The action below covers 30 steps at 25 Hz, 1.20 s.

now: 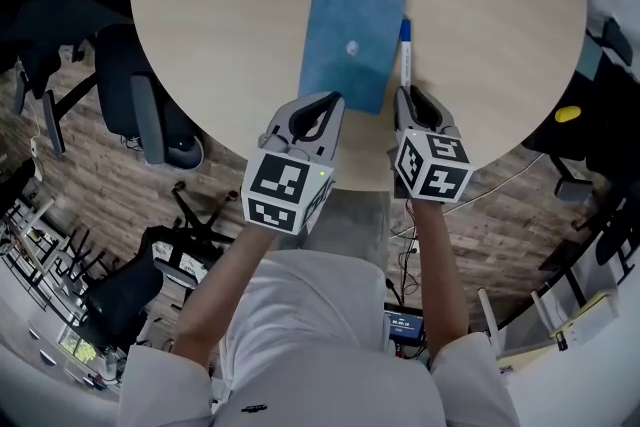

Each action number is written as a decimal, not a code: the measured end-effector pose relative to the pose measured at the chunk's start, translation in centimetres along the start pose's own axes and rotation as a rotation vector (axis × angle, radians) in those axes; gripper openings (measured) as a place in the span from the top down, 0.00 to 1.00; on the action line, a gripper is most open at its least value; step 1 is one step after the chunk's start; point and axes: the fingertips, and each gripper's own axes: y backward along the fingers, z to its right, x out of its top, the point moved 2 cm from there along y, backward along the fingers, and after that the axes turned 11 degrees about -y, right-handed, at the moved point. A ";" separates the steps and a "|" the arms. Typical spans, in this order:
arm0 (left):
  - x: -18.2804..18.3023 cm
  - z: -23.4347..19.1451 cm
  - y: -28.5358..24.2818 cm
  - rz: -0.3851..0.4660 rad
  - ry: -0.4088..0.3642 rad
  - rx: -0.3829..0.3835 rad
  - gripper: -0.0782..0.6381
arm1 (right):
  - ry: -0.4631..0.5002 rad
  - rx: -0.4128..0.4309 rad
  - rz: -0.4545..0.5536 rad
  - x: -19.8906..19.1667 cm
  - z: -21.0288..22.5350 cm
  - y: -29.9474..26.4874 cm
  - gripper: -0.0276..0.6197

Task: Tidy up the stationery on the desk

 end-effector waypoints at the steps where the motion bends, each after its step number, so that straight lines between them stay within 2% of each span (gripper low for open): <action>1: 0.0 0.0 0.0 -0.001 -0.002 -0.001 0.86 | 0.000 0.015 -0.003 0.0 -0.3 0.0 0.81; 6: -0.1 0.1 0.1 -0.005 0.000 -0.002 0.86 | 0.027 0.071 -0.025 -0.4 -1.3 -0.1 0.81; 9: -0.2 0.0 -0.1 -0.006 -0.001 -0.003 0.86 | 0.028 0.088 -0.037 -0.5 -1.6 -0.4 0.78; 17: -0.2 -0.2 0.4 -0.003 0.004 0.003 0.86 | 0.063 0.128 -0.051 -0.7 -3.3 -0.8 0.76; 27: 1.1 -0.6 1.8 0.025 0.002 0.004 0.86 | 0.085 0.087 -0.046 -0.4 -3.5 0.8 0.76; 30: 1.9 -0.5 2.7 0.042 -0.002 0.001 0.86 | 0.101 0.077 -0.016 0.2 -4.2 2.1 0.76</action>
